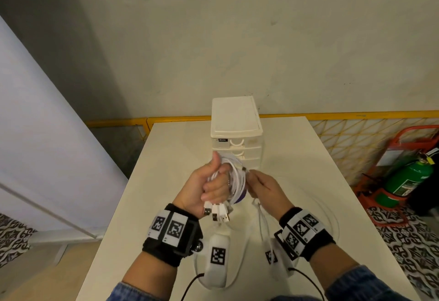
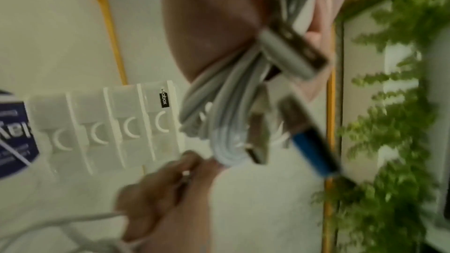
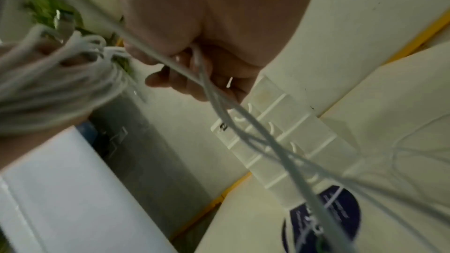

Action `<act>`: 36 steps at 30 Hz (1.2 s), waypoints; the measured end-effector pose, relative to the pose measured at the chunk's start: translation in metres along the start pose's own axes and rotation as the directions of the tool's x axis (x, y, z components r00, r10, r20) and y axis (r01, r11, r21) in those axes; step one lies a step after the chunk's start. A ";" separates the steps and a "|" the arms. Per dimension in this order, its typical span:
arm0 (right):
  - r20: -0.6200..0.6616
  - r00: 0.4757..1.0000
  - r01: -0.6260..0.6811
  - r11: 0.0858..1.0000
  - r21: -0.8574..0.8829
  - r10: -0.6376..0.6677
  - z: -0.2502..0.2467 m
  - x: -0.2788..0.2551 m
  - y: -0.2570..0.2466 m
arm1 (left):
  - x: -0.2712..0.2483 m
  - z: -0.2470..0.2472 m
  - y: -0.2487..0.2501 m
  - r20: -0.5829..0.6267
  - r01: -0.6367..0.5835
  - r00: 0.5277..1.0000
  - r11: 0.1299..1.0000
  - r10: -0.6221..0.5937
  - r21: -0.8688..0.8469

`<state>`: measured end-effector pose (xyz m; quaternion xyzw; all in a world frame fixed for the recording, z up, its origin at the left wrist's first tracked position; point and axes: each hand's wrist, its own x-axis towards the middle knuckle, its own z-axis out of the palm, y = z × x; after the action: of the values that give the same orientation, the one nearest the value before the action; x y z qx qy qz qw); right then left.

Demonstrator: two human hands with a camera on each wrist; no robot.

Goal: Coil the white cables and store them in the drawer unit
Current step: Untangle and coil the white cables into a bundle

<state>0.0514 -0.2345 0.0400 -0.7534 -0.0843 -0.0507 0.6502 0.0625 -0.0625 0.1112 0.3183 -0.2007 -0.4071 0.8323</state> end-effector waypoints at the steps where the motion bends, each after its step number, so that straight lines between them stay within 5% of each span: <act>1: 0.004 1.000 -0.025 1.000 0.016 0.025 0.004 -0.003 0.003 | 0.000 0.000 0.001 -0.001 -0.023 1.000 0.998 0.023 -0.060; 5: 0.082 0.995 -0.043 0.996 -0.075 0.049 0.017 -0.009 0.005 | 0.003 -0.004 0.001 -0.003 -0.185 0.981 0.935 0.193 -0.304; 8: 0.178 0.971 -0.123 0.974 -0.190 0.157 0.020 -0.013 0.006 | 0.004 -0.007 0.006 -0.154 -0.354 0.935 0.855 0.319 -0.380; 15: 0.323 0.899 -0.198 0.932 -0.303 0.296 0.025 -0.018 0.018 | 0.004 -0.023 0.019 -0.556 -0.608 0.718 0.767 0.419 -0.207; 22: 0.312 0.884 -0.184 0.873 -0.452 0.348 0.017 -0.003 -0.004 | 0.014 -0.034 0.039 -0.735 -0.651 0.398 0.733 0.549 0.195; 28: 0.379 0.814 -0.126 0.771 -0.624 0.440 0.013 0.011 -0.021 | 0.023 -0.022 0.044 -0.760 -0.523 0.013 0.652 0.650 0.549; 31: 0.379 0.794 -0.099 0.717 -0.690 0.475 0.006 0.010 -0.020 | 0.016 -0.022 0.055 -0.712 -0.559 -0.129 0.543 0.690 0.627; 34: 0.359 0.867 -0.039 0.764 -0.644 0.347 0.001 0.008 -0.021 | 0.008 -0.021 0.060 -0.549 -0.436 -0.149 0.443 0.823 0.783; 36: 0.369 0.902 0.018 0.835 -0.549 0.223 -0.001 0.008 -0.031 | 0.004 -0.028 0.058 -0.474 -0.326 -0.080 0.426 0.877 0.844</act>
<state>0.0531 -0.2309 0.0718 -0.9020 -0.1625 0.1260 0.3796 0.1131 -0.0285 0.1315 0.5386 0.0877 0.3663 0.7537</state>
